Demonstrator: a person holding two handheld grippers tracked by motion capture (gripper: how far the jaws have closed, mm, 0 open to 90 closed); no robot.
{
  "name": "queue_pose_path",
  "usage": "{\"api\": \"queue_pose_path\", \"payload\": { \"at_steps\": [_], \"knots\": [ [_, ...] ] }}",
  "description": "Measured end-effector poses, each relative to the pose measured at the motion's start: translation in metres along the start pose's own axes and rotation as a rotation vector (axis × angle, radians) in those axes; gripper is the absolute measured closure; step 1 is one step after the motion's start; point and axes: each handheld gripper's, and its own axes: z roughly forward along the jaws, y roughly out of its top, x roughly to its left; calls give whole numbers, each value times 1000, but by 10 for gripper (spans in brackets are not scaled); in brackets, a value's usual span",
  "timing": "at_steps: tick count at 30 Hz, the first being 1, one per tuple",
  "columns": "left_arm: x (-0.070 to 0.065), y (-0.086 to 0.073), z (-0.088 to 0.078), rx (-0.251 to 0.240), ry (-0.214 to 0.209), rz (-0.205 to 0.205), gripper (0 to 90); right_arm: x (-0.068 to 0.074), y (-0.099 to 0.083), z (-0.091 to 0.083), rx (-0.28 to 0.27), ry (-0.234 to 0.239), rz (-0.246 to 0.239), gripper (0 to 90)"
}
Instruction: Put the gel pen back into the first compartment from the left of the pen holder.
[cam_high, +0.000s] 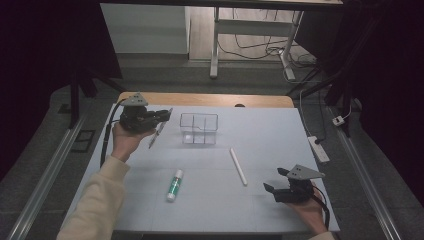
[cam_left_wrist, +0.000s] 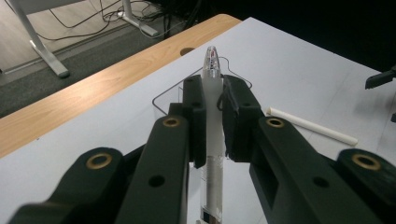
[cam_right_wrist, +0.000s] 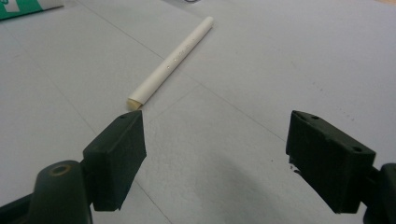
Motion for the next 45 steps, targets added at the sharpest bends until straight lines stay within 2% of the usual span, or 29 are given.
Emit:
{"api": "queue_pose_path", "payload": {
  "at_steps": [30,37,45],
  "knots": [
    [2,28,27,-48,-19,-16,802,0,0,0,1,-5,1,194],
    [6,35,33,-62,-19,-31,802,0,0,0,1,-8,1,194],
    [15,40,38,-96,-24,-79,802,0,0,0,2,-9,3,194]
  ]
}}
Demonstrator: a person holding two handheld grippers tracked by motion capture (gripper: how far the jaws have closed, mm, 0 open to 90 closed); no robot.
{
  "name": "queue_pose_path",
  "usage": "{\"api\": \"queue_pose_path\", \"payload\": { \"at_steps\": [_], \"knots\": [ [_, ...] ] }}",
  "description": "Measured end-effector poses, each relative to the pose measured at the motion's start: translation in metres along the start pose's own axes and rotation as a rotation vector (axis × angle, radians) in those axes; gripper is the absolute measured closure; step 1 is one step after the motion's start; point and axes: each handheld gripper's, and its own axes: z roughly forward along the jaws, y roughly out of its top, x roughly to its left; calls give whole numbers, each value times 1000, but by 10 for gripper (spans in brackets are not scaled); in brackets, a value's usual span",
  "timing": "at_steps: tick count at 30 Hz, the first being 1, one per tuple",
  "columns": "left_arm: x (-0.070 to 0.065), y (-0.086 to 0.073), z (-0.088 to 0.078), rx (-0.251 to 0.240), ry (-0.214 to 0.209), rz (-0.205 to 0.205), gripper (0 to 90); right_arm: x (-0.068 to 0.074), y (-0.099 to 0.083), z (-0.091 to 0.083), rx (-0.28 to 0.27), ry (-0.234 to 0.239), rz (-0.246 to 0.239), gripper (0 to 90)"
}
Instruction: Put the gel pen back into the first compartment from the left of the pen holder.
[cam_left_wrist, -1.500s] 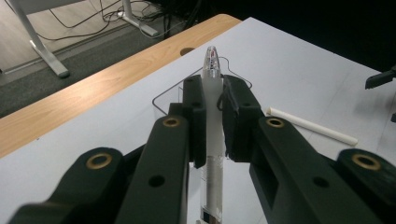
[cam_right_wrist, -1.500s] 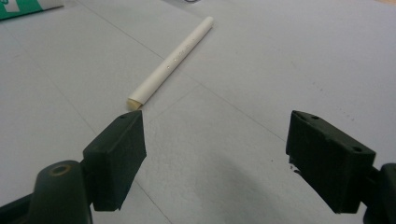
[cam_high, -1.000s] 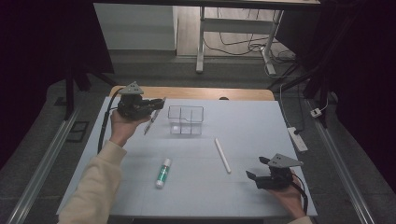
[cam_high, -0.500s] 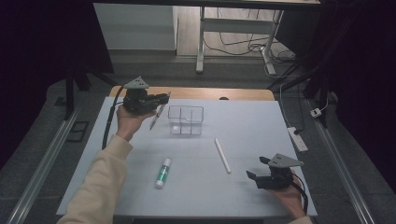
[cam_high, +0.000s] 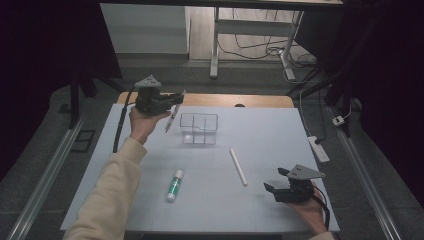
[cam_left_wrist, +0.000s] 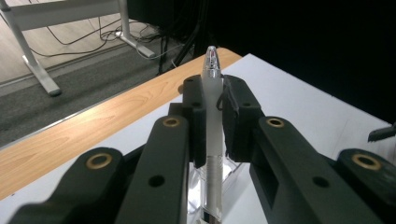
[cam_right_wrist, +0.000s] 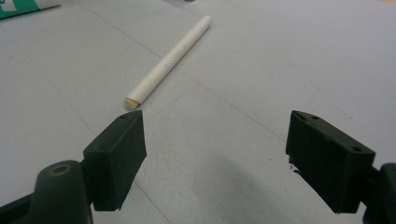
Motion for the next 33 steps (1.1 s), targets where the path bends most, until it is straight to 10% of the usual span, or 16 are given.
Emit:
{"api": "queue_pose_path", "payload": {
  "at_steps": [33],
  "knots": [
    [4,21,44,-16,16,-21,802,-1,0,-1,1,-5,4,195]
  ]
}}
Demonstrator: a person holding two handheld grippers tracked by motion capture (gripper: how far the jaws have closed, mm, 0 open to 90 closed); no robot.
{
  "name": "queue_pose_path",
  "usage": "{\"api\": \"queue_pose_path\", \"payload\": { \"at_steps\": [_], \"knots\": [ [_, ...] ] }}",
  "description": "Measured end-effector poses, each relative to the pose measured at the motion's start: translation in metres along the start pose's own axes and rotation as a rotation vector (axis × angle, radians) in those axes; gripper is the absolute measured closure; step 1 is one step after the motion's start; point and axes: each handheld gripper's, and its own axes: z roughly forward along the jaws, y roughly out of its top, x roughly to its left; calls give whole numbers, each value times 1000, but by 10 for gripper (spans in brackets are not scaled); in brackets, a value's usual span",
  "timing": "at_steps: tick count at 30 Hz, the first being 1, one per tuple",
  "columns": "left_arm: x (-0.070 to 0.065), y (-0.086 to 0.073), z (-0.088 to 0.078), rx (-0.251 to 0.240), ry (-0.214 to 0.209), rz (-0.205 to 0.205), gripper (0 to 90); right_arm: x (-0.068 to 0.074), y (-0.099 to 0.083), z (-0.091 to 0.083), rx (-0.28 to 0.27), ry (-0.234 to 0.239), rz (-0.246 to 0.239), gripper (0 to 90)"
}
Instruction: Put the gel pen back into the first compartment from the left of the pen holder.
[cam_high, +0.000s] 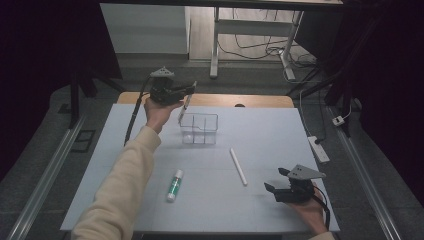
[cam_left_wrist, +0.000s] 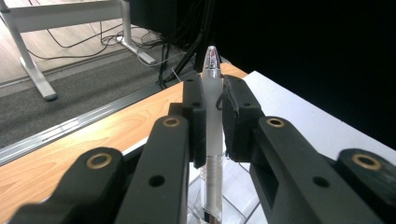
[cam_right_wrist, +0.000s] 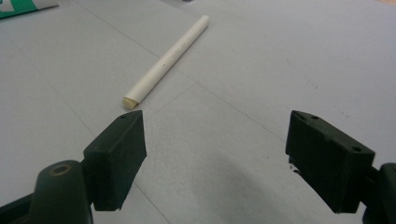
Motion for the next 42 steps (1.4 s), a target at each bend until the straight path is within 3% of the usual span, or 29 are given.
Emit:
{"api": "queue_pose_path", "payload": {
  "at_steps": [19,23,42],
  "knots": [
    [8,-9,24,-5,-4,-10,801,0,-1,0,7,-4,-1,195],
    [7,-11,28,8,7,13,801,0,-1,0,9,1,-2,197],
    [14,-26,27,11,12,-8,793,0,-2,1,14,3,-7,196]
  ]
}}
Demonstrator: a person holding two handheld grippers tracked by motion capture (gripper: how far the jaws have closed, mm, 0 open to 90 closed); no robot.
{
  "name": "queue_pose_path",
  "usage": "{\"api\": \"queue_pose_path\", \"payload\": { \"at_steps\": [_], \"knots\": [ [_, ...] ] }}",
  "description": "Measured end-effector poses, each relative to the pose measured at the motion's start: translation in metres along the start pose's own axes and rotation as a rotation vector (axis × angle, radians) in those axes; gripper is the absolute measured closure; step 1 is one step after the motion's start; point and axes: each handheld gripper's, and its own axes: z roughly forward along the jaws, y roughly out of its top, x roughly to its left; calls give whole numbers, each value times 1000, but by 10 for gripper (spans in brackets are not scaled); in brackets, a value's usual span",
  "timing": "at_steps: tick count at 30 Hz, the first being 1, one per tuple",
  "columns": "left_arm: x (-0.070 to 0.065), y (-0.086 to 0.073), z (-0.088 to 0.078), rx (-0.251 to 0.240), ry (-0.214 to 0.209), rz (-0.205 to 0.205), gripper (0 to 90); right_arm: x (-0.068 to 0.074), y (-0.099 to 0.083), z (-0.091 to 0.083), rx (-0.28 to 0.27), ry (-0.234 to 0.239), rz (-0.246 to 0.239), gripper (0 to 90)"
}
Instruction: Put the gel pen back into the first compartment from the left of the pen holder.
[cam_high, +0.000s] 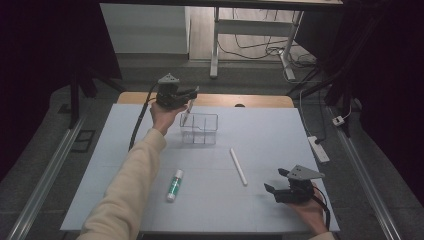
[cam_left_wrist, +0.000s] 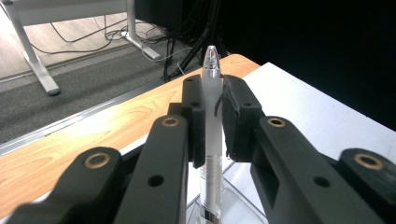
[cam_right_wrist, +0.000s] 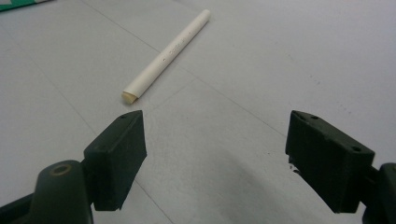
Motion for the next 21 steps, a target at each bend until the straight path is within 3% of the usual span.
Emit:
{"api": "queue_pose_path", "payload": {
  "at_steps": [4,7,11,21],
  "knots": [
    [3,-4,-3,5,-1,1,770,0,0,0,1,1,0,196],
    [2,-5,-7,9,17,13,630,0,0,0,0,0,-1,196],
    [1,-5,-12,15,19,15,556,0,0,0,-2,-1,0,196],
    [-2,-7,-22,30,32,28,479,0,1,0,-4,0,-1,196]
  ]
}}
